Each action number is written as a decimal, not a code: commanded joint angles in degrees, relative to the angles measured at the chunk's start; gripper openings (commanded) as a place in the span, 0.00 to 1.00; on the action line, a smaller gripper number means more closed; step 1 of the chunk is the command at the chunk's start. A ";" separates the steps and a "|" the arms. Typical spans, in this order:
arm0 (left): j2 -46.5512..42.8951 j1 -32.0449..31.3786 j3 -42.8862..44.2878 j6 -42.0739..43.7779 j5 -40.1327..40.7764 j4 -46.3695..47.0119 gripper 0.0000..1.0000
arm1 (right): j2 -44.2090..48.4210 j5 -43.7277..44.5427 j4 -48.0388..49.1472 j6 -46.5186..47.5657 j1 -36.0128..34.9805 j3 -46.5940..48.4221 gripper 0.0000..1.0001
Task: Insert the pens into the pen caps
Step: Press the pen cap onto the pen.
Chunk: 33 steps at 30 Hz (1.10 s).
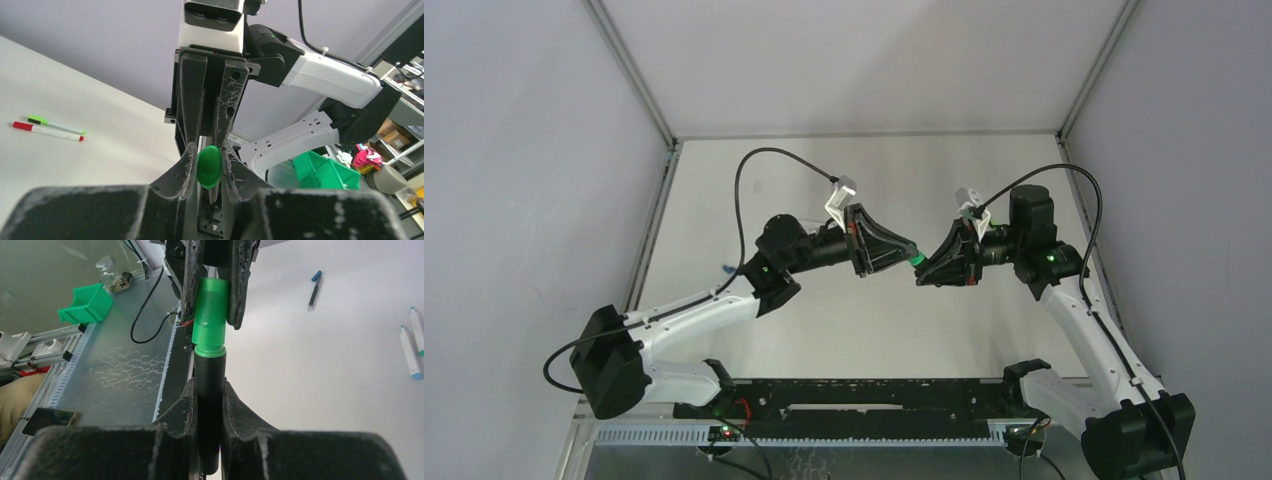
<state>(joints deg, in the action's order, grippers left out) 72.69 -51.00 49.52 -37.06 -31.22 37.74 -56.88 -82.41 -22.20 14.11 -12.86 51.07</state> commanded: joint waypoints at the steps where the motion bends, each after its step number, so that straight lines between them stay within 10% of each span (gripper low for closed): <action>1: -1.18 -2.10 3.60 3.16 3.56 -6.66 0.01 | 0.13 4.12 4.28 -3.11 0.10 -0.18 0.00; 10: 0.27 -4.72 9.25 10.47 8.15 -29.62 0.00 | 0.46 15.53 0.16 -0.59 0.73 3.45 0.00; 24: 8.47 -9.51 6.19 4.65 -10.71 -16.98 0.00 | -2.20 -0.38 9.13 -12.66 -0.19 7.02 0.00; 33: 10.92 -11.84 5.16 10.37 -17.83 -32.25 0.00 | -1.22 10.74 3.07 -8.14 3.79 11.26 0.00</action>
<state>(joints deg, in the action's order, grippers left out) 78.91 -53.82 59.61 -29.19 -28.12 27.07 -58.46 -80.75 -26.46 6.35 -10.74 54.17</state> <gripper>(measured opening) 0.202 0.197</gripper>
